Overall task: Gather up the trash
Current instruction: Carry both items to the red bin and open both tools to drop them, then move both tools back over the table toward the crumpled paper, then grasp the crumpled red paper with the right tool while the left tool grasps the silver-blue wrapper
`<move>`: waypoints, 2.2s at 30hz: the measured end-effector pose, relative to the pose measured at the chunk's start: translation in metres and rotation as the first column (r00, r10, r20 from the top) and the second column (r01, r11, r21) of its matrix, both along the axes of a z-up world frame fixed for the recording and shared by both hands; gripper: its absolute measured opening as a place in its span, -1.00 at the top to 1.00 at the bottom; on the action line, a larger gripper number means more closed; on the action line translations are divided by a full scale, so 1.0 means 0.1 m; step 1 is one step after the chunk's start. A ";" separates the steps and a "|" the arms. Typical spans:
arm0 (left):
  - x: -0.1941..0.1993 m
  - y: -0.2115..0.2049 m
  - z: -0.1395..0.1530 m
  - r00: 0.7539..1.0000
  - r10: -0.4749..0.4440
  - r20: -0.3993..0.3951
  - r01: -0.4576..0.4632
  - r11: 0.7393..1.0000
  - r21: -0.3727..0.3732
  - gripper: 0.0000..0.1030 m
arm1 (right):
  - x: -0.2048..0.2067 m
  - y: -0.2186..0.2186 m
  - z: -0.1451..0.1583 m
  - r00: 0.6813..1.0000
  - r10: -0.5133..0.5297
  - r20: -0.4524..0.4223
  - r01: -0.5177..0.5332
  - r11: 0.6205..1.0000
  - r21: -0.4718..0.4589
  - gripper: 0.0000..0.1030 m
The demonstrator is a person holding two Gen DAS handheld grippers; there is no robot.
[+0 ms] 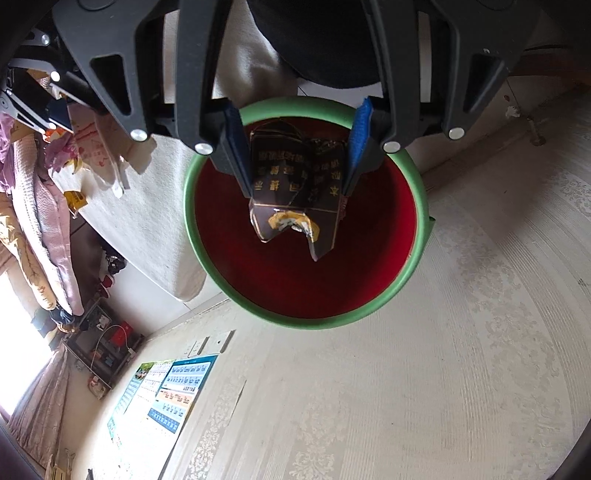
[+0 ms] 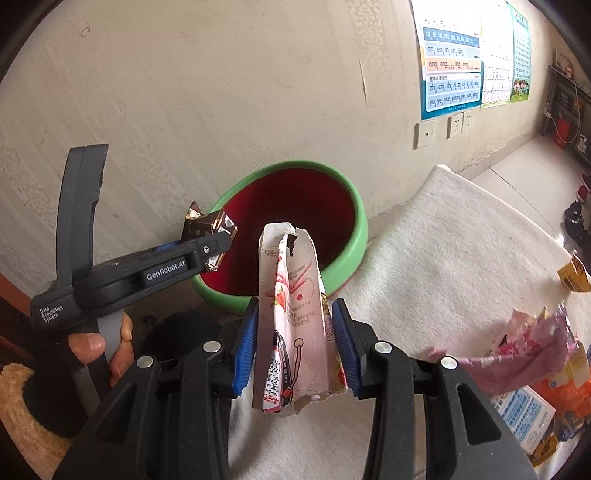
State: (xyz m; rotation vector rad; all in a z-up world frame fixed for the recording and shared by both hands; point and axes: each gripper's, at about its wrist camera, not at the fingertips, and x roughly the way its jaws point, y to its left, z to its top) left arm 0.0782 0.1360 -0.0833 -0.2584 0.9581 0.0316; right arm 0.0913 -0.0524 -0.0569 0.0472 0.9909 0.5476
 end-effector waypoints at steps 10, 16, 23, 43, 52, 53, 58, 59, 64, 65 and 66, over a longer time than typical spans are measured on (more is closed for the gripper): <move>0.16 0.14 0.03 0.998 0.054 0.012 -0.054 0.998 0.008 -0.17 | 0.43 0.22 0.21 0.999 -0.013 0.037 0.010 0.996 0.088 -0.09; 0.05 0.09 -0.02 0.999 0.043 -0.004 -0.043 0.999 -0.003 -0.17 | 0.22 -0.15 0.22 0.999 -0.036 0.025 0.034 0.997 0.065 -0.11; -0.13 -0.36 -0.09 0.995 -0.089 -0.035 0.088 0.996 -0.021 -0.19 | -0.24 -1.06 -0.01 0.985 -0.166 -0.051 0.161 0.984 -0.077 -0.12; -0.58 -1.72 -0.22 0.875 -0.472 -0.111 0.466 0.882 -0.071 -0.37 | -1.42 -1.63 -0.77 0.906 -0.110 -0.410 0.043 0.985 -0.169 0.17; -0.81 -2.08 -0.26 0.792 -0.594 -0.137 0.584 0.804 -0.109 -0.42 | -1.27 -2.12 -0.46 0.917 -0.306 -0.257 0.275 0.950 -0.149 0.33; -0.84 -2.14 -0.27 0.778 -0.613 -0.141 0.602 0.790 -0.111 -0.43 | -1.24 -2.17 -0.41 0.911 -0.343 -0.229 0.317 0.937 -0.144 0.33; -0.99 -2.41 -0.32 0.698 -0.700 -0.149 0.693 0.713 -0.103 -0.52 | -1.12 -2.30 -0.22 0.875 -0.465 -0.136 0.459 0.885 -0.077 0.30; -1.01 -2.45 -0.33 0.686 -0.712 -0.151 0.706 0.701 -0.100 -0.53 | -1.10 -2.29 -0.20 0.870 -0.475 -0.129 0.472 0.880 -0.056 0.30; -1.04 -2.55 -0.36 0.665 -0.731 -0.150 0.729 0.680 -0.078 -0.55 | -1.02 -2.25 -0.10 0.879 -0.470 -0.080 0.467 0.882 -0.056 0.28; -1.03 -2.57 -0.37 0.665 -0.732 -0.150 0.730 0.679 -0.077 -0.55 | -1.03 -2.25 -0.10 0.876 -0.477 -0.068 0.474 0.879 -0.058 0.27; -1.02 -2.59 -0.39 0.663 -0.733 -0.151 0.732 0.678 -0.074 -0.55 | -1.04 -2.25 -0.11 0.870 -0.488 -0.064 0.485 0.873 -0.056 0.26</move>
